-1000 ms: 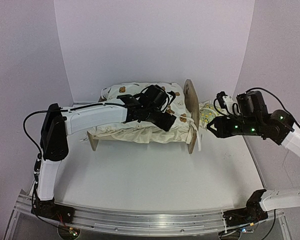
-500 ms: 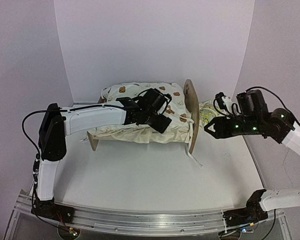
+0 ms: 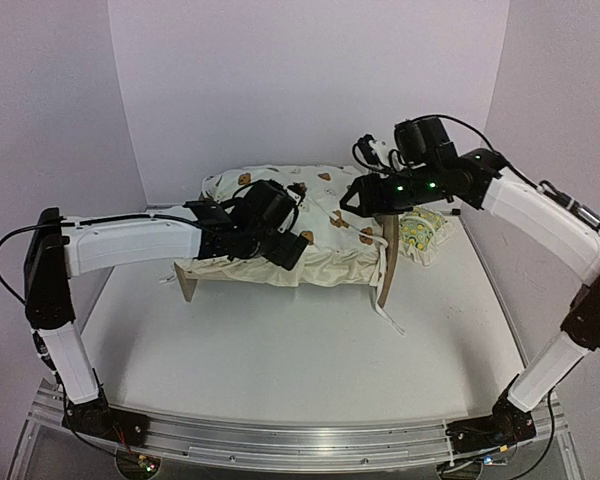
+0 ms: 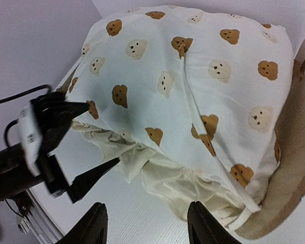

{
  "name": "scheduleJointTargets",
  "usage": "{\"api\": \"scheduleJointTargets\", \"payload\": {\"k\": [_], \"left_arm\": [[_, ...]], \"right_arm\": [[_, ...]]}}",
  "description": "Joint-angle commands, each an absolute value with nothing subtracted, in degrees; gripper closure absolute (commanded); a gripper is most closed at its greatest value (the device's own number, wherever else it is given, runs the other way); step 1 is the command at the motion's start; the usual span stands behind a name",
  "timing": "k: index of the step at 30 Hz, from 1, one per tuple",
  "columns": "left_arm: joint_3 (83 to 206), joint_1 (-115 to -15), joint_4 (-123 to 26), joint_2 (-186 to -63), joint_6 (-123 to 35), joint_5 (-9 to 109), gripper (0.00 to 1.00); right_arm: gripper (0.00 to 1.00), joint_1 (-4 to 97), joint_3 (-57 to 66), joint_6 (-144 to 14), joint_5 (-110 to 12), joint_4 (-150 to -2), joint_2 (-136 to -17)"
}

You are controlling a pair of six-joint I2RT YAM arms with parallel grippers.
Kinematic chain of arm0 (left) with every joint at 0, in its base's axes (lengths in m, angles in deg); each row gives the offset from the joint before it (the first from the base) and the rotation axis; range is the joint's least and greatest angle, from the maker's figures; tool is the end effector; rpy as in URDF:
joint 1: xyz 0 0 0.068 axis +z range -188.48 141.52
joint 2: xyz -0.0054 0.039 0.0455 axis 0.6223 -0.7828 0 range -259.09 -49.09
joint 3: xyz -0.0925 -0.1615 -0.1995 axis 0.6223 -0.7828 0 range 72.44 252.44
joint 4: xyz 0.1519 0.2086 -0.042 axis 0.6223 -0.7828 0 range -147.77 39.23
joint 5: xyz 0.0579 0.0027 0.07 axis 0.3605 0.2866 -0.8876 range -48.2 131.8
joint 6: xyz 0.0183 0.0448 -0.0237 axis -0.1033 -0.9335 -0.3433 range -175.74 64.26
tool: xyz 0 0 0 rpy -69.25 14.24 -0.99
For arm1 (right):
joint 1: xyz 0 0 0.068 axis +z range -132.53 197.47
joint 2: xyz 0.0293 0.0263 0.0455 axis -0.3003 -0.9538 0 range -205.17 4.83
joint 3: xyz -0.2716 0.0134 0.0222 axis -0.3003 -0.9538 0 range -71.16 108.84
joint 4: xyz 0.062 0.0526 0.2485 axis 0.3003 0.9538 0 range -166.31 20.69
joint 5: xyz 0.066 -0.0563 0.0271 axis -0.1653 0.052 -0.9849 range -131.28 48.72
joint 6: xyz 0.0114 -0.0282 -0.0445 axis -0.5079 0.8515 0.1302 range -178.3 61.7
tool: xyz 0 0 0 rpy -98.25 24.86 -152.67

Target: Set up the pet bed

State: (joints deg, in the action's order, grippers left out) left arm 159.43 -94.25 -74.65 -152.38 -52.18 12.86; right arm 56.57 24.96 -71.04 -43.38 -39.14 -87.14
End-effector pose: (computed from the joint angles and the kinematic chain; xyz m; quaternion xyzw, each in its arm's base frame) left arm 0.2465 -0.3319 0.2915 0.2919 0.8349 -0.0050 0.4665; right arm 0.2793 0.2287 0.3954 -0.2088 0.8536 0.2230 0.4219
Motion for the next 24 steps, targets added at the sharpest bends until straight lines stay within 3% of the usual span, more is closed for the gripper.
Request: {"api": "scheduleJointTargets", "payload": {"k": [1,14,24], "left_arm": [[152.3,-94.0,-73.4,-143.8,-48.7,10.5,0.04],[140.9,-94.0,-74.1,-133.6,-42.9,12.9,0.04],[141.2,-94.0,-74.0,-134.6,-42.9,12.9,0.04]], "right_arm": [[0.45,56.7,34.2,-68.2,-44.4,-40.1,-96.4],[0.46,56.7,57.3,-66.2,-40.6,-40.1,-119.1],[0.48,56.7,53.8,-61.5,-32.1,-40.4,-119.5]]}}
